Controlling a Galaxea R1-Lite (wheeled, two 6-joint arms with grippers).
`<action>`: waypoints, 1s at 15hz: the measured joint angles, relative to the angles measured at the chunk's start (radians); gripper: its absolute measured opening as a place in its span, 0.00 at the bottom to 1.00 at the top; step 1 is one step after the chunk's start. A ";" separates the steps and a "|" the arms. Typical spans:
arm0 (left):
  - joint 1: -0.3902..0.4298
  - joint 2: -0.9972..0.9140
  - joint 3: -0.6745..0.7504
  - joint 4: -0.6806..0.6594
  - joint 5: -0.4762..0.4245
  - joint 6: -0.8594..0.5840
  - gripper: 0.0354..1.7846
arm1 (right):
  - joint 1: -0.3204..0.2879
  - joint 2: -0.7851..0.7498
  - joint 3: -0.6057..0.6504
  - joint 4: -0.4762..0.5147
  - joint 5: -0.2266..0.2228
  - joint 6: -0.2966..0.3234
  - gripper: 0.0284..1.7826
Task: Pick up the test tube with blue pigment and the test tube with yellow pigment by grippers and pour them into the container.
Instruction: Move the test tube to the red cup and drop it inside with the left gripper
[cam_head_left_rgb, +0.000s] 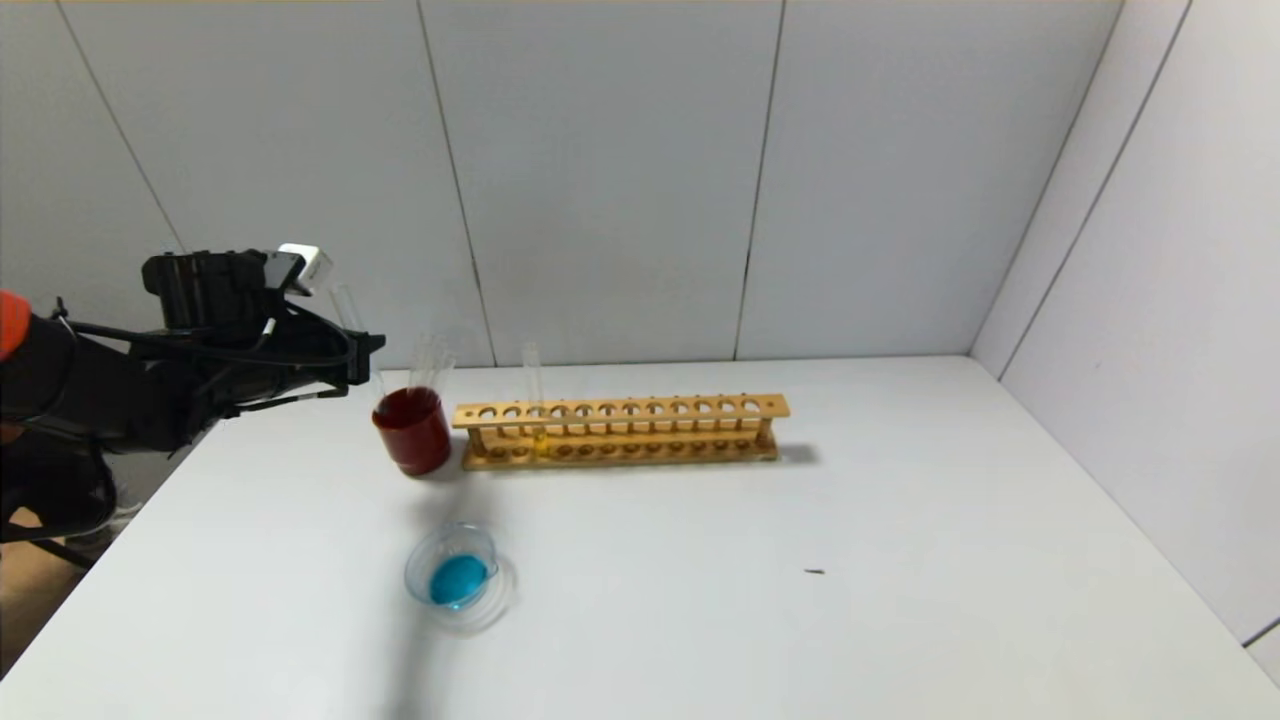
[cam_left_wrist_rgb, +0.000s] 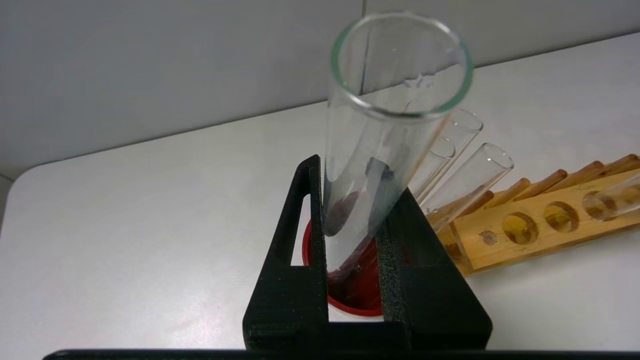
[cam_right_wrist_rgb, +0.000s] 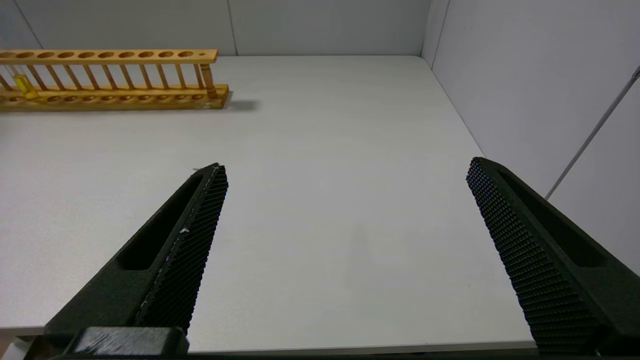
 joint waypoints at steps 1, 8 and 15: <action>0.000 0.018 -0.011 -0.005 0.000 -0.004 0.17 | 0.000 0.000 0.000 0.000 0.000 0.000 0.98; -0.014 0.079 -0.028 -0.006 0.001 -0.011 0.17 | 0.000 0.000 0.000 0.000 0.000 0.000 0.98; -0.017 0.113 -0.029 -0.008 0.000 -0.023 0.17 | 0.000 0.000 0.000 0.000 0.000 0.000 0.98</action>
